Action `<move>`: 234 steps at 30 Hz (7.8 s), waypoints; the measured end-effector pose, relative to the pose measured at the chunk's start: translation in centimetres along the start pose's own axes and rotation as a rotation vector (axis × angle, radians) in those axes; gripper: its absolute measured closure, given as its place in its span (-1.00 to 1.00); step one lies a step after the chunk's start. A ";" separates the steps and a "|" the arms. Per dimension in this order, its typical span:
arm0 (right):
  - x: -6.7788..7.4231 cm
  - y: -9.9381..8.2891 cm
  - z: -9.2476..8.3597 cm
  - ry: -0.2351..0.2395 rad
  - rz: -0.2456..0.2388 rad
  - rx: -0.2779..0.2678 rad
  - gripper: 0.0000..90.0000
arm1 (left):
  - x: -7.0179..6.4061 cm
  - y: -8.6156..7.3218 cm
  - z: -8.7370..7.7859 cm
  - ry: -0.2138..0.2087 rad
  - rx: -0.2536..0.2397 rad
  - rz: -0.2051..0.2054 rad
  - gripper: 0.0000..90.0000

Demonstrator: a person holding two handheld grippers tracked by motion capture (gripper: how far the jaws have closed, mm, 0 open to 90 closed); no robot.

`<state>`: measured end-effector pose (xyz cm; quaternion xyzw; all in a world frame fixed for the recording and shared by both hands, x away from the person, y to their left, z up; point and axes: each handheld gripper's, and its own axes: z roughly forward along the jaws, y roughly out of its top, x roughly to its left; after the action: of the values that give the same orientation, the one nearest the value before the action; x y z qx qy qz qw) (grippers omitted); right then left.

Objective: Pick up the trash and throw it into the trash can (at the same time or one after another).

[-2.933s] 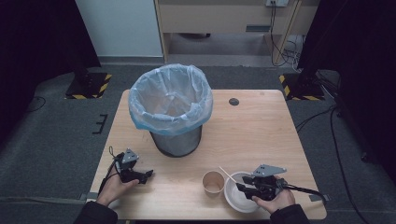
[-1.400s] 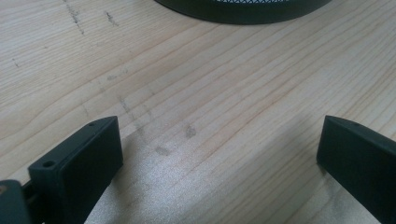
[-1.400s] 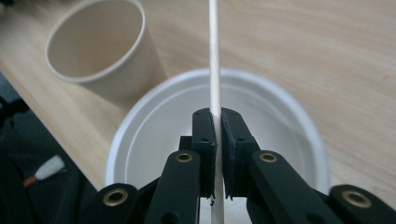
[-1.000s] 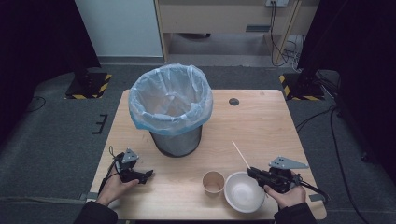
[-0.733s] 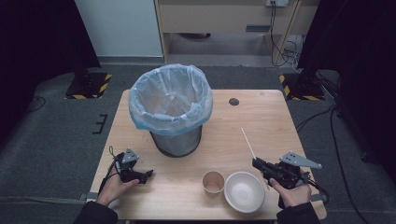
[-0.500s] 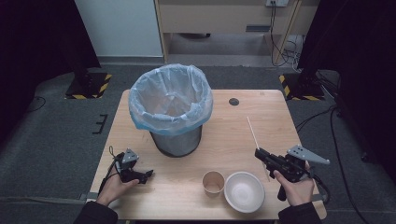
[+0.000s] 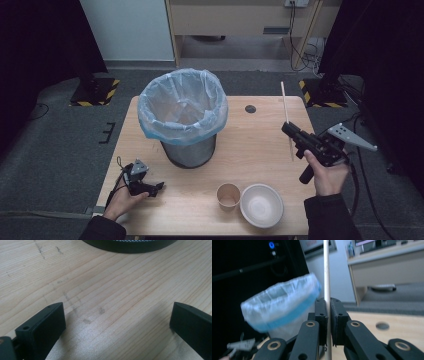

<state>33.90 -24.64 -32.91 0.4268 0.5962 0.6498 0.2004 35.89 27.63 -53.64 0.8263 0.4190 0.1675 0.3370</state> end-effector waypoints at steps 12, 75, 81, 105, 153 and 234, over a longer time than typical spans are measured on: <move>1.6 5.1 1.7 0.002 -0.043 -0.105 0.90 | 0.0 0.0 0.0 0.000 0.000 0.000 -1.00; 11.2 5.7 22.4 0.078 -0.144 -0.010 0.90 | 0.0 0.1 0.1 -0.003 0.000 0.001 -1.00; 11.1 4.7 23.3 0.066 -0.155 0.021 0.90 | 0.1 0.1 0.1 -0.004 0.000 0.001 -1.00; 9.8 9.5 18.2 0.024 -0.186 -0.040 0.03 | 0.1 0.1 0.1 -0.004 0.000 0.002 -1.00; -2.2 -12.0 0.4 -0.070 -0.127 0.318 -0.13 | 0.0 0.0 0.0 -0.001 0.001 0.001 -1.00; 2.4 -9.6 2.8 0.167 -0.009 0.291 0.88 | 0.0 0.0 0.0 -0.005 0.002 0.004 -1.00</move>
<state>32.42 -19.07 -41.40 0.3931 0.7006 0.5888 0.0890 35.92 27.62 -53.63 0.8278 0.4168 0.1659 0.3370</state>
